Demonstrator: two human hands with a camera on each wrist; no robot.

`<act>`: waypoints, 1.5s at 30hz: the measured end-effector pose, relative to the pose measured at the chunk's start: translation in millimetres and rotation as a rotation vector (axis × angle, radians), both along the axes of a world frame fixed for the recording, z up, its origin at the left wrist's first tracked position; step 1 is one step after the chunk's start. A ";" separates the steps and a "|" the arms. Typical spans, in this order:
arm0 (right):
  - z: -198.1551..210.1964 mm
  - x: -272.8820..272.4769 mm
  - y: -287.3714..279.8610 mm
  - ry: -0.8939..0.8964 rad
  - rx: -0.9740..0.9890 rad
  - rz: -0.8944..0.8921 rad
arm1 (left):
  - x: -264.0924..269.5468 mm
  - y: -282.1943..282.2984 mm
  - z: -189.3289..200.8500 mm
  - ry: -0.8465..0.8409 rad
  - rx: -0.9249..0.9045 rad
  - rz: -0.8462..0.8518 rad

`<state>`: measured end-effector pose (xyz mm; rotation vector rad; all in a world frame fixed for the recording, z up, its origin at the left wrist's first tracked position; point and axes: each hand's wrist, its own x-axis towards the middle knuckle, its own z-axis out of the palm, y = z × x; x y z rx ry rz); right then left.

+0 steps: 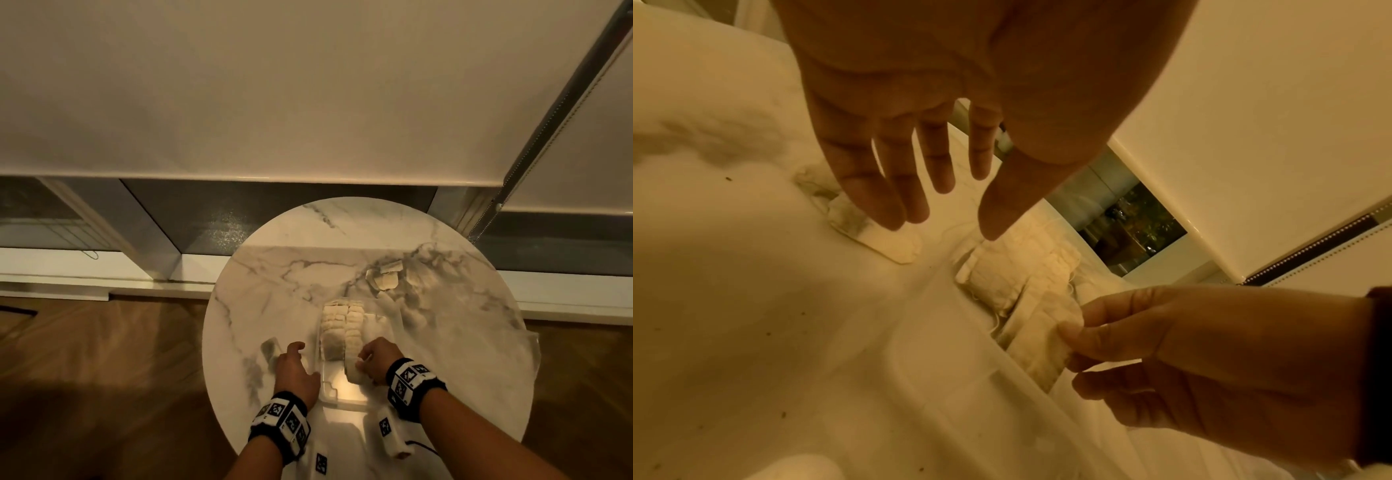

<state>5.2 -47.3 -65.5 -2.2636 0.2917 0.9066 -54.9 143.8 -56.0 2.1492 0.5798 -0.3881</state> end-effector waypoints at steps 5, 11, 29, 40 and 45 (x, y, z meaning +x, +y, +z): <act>-3.0 6.5 4.8 -0.013 -0.096 -0.043 | 0.3 1.0 1.2 0.007 -0.009 0.011; -2.1 8.8 11.8 0.036 -0.114 -0.048 | -1.5 1.1 1.0 0.062 -0.050 0.033; 1.4 16.7 8.6 -0.013 -0.133 -0.038 | -1.3 4.8 0.1 0.060 -0.043 -0.016; 22.5 -7.7 9.5 -0.105 0.098 -0.263 | -7.2 40.5 -12.3 0.027 0.198 -0.052; 26.5 -26.6 14.2 -0.160 0.190 -0.236 | 0.5 54.4 -23.2 -0.037 0.352 -0.268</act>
